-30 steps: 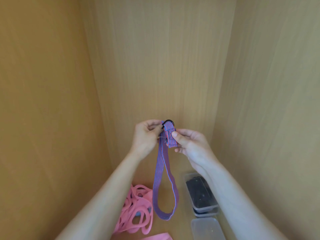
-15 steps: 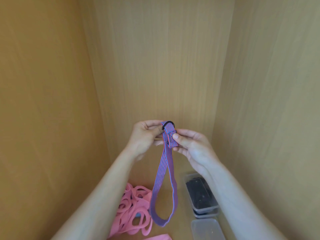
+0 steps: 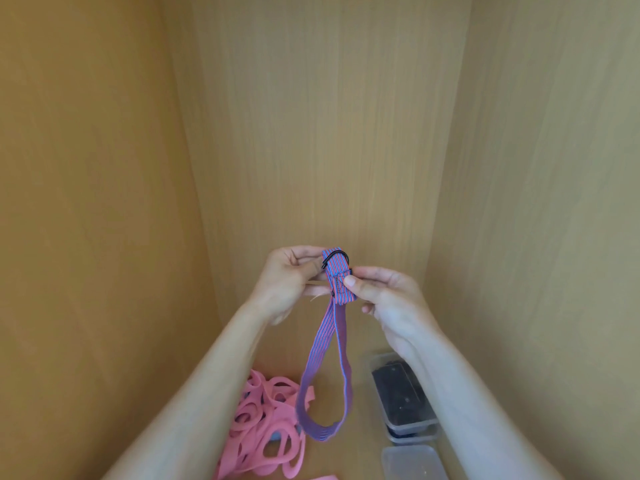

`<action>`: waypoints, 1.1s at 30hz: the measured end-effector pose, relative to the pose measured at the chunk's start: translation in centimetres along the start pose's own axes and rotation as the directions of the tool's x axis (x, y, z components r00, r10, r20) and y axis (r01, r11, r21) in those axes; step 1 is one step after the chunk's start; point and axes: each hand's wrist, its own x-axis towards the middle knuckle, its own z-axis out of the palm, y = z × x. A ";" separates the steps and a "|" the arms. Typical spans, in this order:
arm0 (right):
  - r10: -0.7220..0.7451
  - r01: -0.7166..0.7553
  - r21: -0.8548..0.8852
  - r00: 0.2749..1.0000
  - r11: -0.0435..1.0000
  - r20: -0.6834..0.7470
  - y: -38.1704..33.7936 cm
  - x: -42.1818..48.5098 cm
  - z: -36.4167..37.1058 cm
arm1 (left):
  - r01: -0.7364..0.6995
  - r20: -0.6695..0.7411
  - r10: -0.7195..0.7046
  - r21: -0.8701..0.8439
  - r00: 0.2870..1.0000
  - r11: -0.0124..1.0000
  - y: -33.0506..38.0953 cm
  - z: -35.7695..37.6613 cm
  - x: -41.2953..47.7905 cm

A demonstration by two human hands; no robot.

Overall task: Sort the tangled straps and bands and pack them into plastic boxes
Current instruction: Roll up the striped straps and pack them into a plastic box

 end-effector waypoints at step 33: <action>0.023 -0.024 0.074 1.000 0.997 0.007 -0.1 0.7 -0.5 | 0.028 -0.032 -0.032 -0.102 0.999 0.994 -0.8 1.1 -0.2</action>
